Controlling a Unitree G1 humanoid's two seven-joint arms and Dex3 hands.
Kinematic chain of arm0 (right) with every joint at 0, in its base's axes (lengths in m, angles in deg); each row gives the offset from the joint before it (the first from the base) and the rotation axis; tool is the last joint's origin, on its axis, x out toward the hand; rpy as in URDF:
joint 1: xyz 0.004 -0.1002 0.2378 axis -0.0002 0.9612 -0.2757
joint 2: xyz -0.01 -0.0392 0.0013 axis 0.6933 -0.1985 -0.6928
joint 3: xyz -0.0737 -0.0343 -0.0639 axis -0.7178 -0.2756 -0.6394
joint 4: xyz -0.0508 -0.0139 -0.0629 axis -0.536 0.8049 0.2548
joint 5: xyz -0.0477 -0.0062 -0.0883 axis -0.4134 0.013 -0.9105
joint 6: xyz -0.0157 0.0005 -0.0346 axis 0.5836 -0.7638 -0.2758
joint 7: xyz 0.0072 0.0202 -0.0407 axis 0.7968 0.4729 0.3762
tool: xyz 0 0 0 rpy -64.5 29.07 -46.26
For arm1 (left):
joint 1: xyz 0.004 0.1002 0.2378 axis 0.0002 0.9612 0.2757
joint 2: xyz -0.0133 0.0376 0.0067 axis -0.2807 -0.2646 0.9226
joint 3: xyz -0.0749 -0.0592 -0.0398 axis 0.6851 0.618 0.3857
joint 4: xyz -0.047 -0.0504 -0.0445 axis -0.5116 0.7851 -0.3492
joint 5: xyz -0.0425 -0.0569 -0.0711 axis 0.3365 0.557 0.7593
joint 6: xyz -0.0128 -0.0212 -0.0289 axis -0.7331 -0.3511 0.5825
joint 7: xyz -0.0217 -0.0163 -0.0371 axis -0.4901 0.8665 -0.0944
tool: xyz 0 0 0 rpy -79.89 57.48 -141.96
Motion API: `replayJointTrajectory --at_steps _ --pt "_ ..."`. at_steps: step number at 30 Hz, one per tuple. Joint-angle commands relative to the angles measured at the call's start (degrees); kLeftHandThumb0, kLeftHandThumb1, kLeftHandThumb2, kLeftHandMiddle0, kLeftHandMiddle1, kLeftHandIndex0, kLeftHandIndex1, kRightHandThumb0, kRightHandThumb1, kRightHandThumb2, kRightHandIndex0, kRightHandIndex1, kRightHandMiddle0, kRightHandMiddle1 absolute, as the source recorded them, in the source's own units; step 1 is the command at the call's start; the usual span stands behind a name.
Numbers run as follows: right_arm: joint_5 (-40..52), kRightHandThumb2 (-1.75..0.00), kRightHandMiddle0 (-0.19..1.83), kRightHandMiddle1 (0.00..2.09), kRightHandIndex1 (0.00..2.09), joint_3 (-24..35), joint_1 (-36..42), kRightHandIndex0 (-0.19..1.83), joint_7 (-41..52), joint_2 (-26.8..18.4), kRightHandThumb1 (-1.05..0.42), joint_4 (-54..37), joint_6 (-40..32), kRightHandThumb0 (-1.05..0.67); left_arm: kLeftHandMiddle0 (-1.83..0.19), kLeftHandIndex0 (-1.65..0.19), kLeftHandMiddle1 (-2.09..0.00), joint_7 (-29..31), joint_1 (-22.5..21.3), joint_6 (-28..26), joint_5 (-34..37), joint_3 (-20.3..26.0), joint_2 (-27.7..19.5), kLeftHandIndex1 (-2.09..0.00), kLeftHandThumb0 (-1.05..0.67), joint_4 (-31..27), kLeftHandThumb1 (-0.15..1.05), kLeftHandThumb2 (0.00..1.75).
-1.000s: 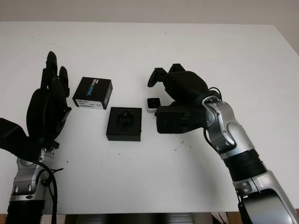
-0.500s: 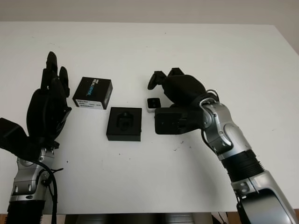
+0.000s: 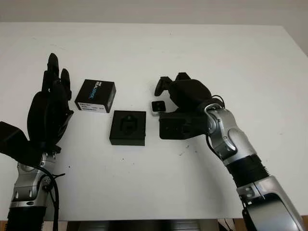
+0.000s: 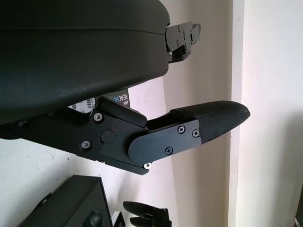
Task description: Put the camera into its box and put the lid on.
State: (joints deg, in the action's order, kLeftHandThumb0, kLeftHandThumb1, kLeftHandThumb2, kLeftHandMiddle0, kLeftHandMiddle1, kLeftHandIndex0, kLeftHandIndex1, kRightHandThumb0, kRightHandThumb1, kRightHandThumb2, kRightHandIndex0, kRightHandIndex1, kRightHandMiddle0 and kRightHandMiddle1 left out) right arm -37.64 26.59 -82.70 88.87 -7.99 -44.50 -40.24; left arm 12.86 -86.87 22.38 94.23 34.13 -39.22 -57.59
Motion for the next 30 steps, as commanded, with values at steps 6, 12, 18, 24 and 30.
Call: replayJointTrajectory --at_steps 6,12,18,24,30 --pt "1.04 -0.06 0.08 1.39 1.66 -0.14 -0.89 -0.07 -0.37 0.15 -0.93 2.29 1.74 -0.48 0.19 0.19 0.0 0.3 0.12 0.41 0.02 -0.05 -0.25 0.0 -0.76 -0.55 1.05 0.73" --pt "1.59 -0.06 0.07 1.53 1.62 -0.04 -1.06 -0.03 0.33 -0.01 -0.96 2.7 2.75 -0.46 0.19 0.19 0.0 0.03 0.13 -0.01 -0.28 -0.08 -0.25 0.0 -0.77 -0.6 1.05 0.73" --pt "2.71 -0.06 0.14 1.71 1.86 0.12 -1.08 0.09 -0.82 0.22 -0.98 3.74 3.55 -0.39 0.19 0.19 0.0 -0.16 0.29 -0.19 -0.29 -0.06 -0.27 0.0 -0.77 -0.86 1.05 0.73" --pt "1.5 -0.05 0.26 1.7 1.67 -0.24 -1.05 -0.08 -4.26 0.08 -0.99 4.41 4.71 -0.34 0.19 0.19 0.0 -0.32 0.41 -0.44 -0.34 -0.16 -0.17 0.0 -0.76 -1.12 1.05 0.73" --pt "2.83 -0.05 0.26 1.7 0.51 0.7 -0.7 0.24 -6.31 0.46 -0.98 4.42 5.18 -0.35 0.19 0.19 0.0 -0.14 0.44 -0.26 -0.19 -0.15 -0.13 0.0 -0.76 -0.98 1.05 0.74"
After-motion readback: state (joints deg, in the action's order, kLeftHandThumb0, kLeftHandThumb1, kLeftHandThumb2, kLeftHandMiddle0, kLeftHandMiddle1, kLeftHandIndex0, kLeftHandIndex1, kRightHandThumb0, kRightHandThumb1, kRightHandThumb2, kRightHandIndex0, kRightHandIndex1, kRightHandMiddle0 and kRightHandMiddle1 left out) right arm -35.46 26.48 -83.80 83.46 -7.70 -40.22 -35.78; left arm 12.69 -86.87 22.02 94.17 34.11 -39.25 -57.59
